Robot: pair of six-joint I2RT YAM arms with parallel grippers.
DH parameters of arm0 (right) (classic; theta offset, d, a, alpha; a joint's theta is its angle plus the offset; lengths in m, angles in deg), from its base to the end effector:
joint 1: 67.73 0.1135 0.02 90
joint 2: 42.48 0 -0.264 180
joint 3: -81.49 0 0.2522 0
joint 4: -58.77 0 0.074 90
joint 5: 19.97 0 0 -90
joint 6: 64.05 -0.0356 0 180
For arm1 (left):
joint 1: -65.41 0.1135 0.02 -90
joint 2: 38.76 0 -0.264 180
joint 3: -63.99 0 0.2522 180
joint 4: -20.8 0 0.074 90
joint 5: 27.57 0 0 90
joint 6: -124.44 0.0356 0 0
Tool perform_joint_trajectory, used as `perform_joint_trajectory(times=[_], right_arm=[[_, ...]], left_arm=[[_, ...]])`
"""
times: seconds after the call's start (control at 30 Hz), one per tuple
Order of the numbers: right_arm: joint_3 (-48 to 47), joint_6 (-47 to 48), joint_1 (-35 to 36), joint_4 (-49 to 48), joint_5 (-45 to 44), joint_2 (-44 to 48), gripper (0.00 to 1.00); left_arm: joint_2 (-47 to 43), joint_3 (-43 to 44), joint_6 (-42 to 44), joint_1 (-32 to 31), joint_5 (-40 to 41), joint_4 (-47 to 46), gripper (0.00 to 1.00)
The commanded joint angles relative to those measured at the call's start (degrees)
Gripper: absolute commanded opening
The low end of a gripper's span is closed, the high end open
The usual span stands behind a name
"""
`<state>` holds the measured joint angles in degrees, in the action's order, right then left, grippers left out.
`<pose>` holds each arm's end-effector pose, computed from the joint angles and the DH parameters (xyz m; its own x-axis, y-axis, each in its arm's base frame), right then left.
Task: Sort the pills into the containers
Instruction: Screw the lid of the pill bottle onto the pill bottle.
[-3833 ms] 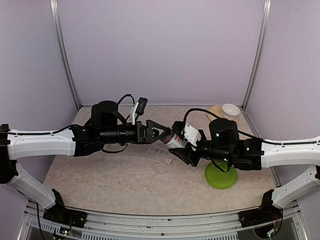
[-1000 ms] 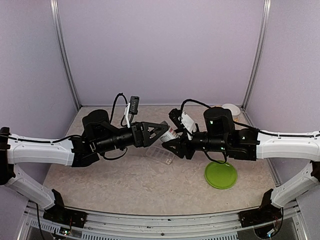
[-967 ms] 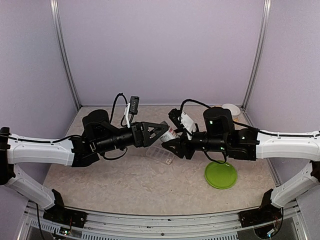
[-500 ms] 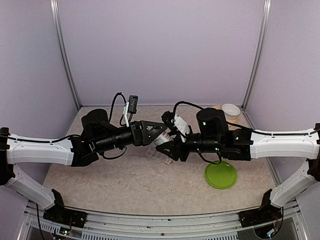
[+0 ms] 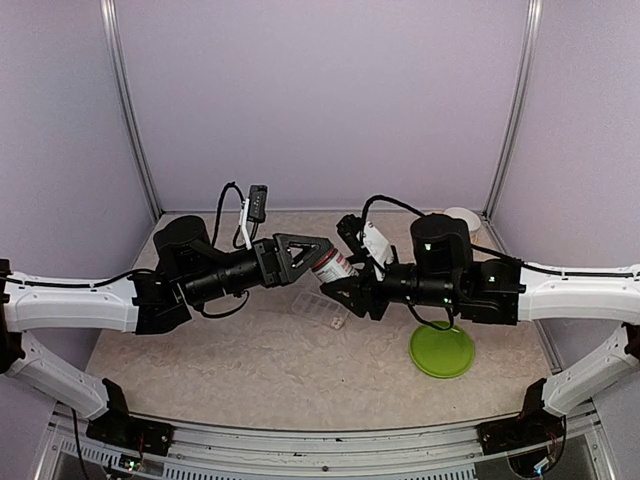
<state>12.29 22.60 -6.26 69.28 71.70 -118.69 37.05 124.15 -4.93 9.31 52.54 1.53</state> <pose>0.1481 0.2745 0.3061 -0.1956 -0.2376 -0.9515 -0.8815 0.4677 0.0645 0.1661 -0.2582 0.3083 -0.5521 -0.2988 -0.7784 0.7284 0.2815 -0.6247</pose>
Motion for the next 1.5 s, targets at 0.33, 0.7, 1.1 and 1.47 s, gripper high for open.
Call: perform_joint_trajectory(times=[0.33, 0.7, 1.1, 1.47], right_arm=[[0.21, 3.30, -0.02, -2.85, -6.05, 0.93, 0.22], [-0.19, 3.79, 0.22, -3.37, -5.83, -1.66, 0.21], [-0.18, 4.36, 0.66, -3.43, -5.87, -3.47, 0.21], [-0.48, 5.41, 1.92, -4.06, -5.82, -5.82, 0.21]], left_arm=[[-0.75, 1.14, -6.16, -0.24, 3.83, 2.70, 0.99], [0.62, 1.60, -6.82, -0.24, 3.12, 1.41, 0.99], [1.16, 1.59, -7.49, -0.15, 2.61, 0.04, 0.99], [1.53, 1.77, -8.09, -0.15, 2.19, -0.36, 0.99]])
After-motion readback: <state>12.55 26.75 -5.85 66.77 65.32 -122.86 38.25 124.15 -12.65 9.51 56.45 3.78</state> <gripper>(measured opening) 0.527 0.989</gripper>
